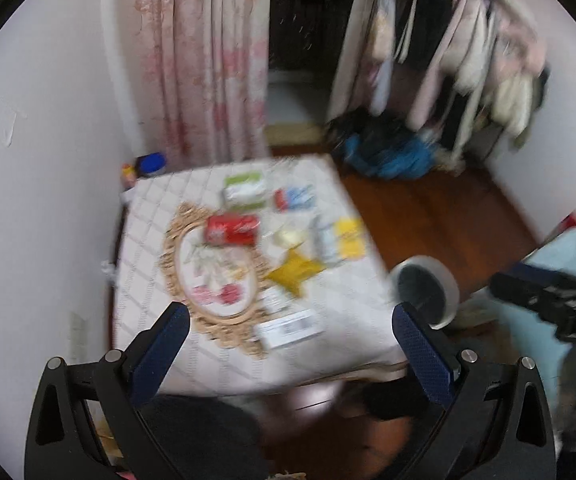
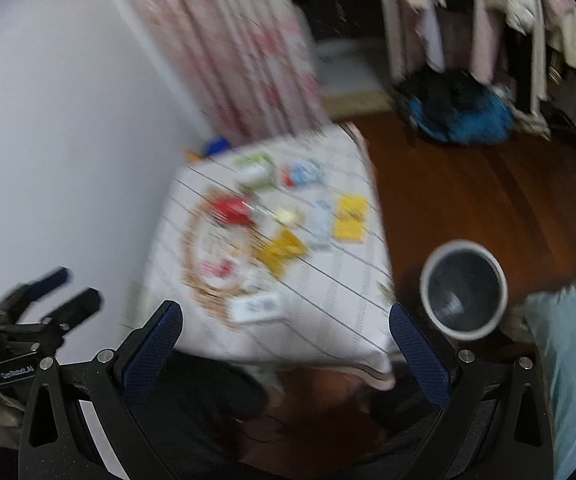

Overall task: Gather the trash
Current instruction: 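Grasp the white barcode box with the left tool while the right tool grasps the blue-labelled white box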

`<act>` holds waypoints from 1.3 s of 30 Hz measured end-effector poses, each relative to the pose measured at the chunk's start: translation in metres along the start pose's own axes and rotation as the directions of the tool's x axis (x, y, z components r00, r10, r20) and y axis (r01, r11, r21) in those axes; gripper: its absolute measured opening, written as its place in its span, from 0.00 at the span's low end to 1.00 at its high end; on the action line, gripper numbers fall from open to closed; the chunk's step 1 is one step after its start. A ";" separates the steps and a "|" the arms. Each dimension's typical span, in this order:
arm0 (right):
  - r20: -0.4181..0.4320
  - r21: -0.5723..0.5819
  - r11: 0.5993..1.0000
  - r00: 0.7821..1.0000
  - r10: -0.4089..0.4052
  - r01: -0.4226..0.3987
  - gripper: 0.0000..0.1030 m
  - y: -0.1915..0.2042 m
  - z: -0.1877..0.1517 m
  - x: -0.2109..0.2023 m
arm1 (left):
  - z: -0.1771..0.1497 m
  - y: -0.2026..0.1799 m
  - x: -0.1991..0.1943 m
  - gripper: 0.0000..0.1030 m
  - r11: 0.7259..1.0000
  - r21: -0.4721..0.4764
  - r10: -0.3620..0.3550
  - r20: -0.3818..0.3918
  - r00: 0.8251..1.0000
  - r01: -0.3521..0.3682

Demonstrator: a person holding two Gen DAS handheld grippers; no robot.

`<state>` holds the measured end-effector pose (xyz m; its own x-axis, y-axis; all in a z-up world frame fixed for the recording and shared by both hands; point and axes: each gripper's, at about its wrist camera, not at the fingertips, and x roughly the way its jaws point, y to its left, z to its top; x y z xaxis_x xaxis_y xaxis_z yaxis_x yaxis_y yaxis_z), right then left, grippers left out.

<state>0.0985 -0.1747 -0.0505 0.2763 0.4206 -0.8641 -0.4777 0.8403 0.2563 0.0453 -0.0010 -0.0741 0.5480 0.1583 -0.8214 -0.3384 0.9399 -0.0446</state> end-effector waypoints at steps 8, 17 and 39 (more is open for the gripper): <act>-0.268 0.111 0.989 0.962 -0.061 0.094 1.00 -0.067 -0.017 0.159 | -0.034 -0.010 0.168 1.00 0.965 0.262 0.089 -0.290 0.953 -0.011; -0.376 0.125 0.979 0.921 -0.101 0.159 1.00 -0.095 -0.011 0.231 | -0.066 -0.033 0.273 0.71 0.826 0.550 0.168 -0.444 0.880 0.120; -0.356 0.099 0.988 0.932 -0.074 0.116 0.64 -0.038 0.134 0.380 | -0.064 0.166 0.233 0.52 0.915 -0.388 -0.077 -0.438 0.896 -0.111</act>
<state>0.3334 -0.0011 -0.3308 -0.0041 0.2083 -0.9781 -0.3573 0.9132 0.1960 0.0682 0.1729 -0.3093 0.1819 -0.0630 -0.9813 -0.6670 0.7254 -0.1702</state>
